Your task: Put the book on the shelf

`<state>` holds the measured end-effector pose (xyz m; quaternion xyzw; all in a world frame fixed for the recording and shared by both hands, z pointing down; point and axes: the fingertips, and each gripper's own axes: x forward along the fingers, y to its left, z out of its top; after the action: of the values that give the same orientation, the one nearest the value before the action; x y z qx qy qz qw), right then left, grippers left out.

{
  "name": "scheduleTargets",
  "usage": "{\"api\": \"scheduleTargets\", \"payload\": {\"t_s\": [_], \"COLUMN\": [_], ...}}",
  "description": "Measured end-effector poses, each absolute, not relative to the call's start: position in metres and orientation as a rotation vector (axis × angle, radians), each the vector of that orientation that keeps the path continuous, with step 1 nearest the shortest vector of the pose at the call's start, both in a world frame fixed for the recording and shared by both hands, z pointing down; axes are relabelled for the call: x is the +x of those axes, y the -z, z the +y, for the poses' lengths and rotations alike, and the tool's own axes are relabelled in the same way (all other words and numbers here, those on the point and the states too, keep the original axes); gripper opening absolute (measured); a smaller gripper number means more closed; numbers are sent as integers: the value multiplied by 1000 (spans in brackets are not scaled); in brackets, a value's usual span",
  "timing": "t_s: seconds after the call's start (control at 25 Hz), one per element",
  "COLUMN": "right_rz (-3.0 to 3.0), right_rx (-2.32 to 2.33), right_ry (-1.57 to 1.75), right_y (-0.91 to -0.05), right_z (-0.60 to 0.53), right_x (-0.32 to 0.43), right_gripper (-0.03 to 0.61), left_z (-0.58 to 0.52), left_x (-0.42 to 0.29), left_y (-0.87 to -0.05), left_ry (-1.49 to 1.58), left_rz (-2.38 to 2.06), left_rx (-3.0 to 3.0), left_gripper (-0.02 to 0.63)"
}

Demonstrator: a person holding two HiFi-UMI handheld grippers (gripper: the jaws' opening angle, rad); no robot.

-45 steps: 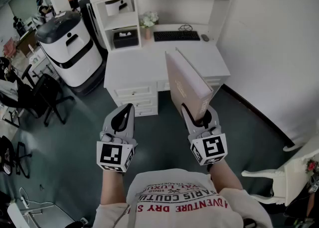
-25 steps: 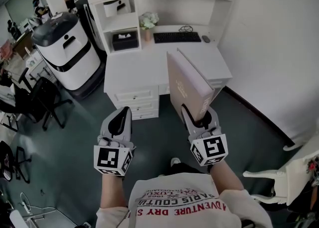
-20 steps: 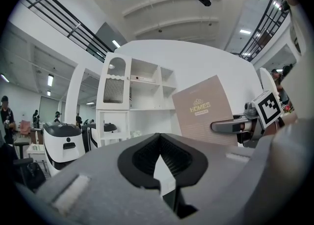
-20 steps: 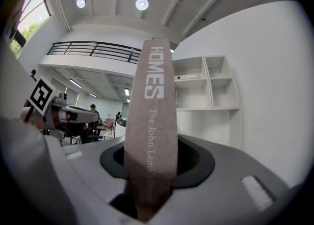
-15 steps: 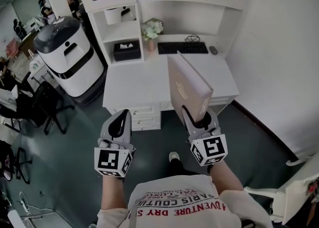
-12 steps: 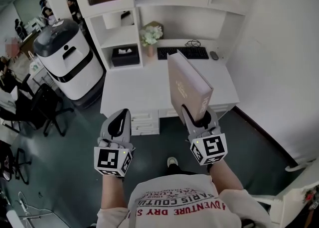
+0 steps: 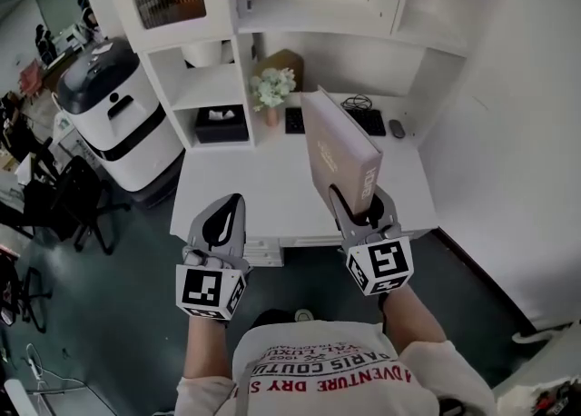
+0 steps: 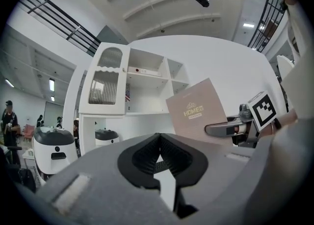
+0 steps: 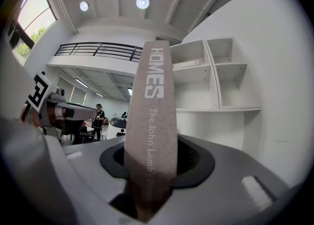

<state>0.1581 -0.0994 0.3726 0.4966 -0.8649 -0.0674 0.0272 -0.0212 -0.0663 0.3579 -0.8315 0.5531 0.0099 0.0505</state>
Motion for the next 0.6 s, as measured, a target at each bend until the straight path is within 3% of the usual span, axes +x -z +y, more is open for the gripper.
{"api": "scheduleTargets", "payload": {"t_s": [0.6], "right_rz": [-2673], "right_rx": [1606], "right_ry": [380], "right_y": [-299], "right_z": [-224], "right_x": [96], "right_gripper": [175], "left_z": [-180], "left_x": [-68], "left_y": [-311], "left_ry": [-94], "left_rz": [1578], "left_rx": [-2512], "left_gripper": [5]}}
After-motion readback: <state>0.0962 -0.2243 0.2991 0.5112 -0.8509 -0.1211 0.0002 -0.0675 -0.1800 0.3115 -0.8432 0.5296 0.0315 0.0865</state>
